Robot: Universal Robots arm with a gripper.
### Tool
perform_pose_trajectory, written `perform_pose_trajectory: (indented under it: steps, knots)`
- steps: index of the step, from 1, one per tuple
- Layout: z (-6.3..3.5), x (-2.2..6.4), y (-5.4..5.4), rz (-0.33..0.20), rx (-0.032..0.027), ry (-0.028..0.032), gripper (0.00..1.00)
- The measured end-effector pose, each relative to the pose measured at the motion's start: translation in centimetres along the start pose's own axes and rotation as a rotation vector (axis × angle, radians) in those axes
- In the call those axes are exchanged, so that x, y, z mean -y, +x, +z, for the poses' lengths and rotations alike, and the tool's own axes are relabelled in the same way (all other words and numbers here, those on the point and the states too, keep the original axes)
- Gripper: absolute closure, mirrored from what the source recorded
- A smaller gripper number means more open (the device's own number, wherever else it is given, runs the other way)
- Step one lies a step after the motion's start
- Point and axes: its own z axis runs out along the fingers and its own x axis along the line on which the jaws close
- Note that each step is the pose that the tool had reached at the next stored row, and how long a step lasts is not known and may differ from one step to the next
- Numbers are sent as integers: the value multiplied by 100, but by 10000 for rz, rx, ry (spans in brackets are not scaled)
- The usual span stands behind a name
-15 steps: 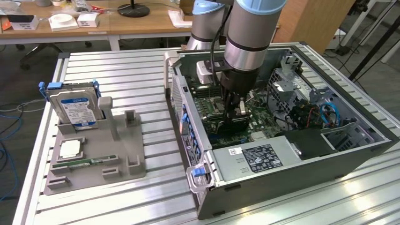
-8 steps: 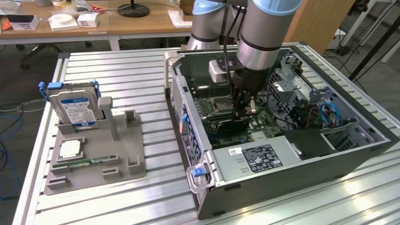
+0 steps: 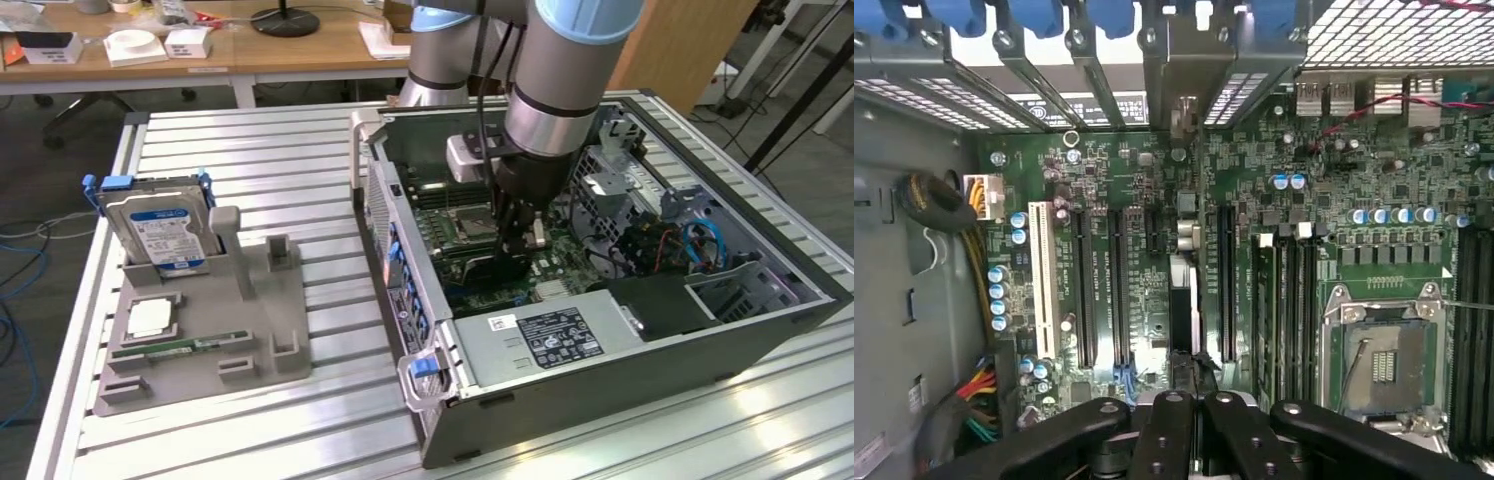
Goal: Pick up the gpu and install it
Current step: 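Press down on the gpu until it lock into place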
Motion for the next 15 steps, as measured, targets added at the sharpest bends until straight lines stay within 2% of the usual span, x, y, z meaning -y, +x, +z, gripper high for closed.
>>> perform_pose_trajectory:
  steps: [4, 5, 6, 8, 10, 11, 15]
  knots:
    - [27, 0, -1, 0, 9, 3, 89]
    - [12, 0, -3, 0, 28, 7, 89]
    - [-25, 2, -5, 1, 45, 14, 89]
    - [-128, -2, -5, 1, 15, 4, 89]
    - [-205, -9, -7, 4, 27, -1, 89]
    - [-217, -26, -6, 12, 45, -6, 89]
    - [-224, -74, -4, 133, 44, 0, 89]
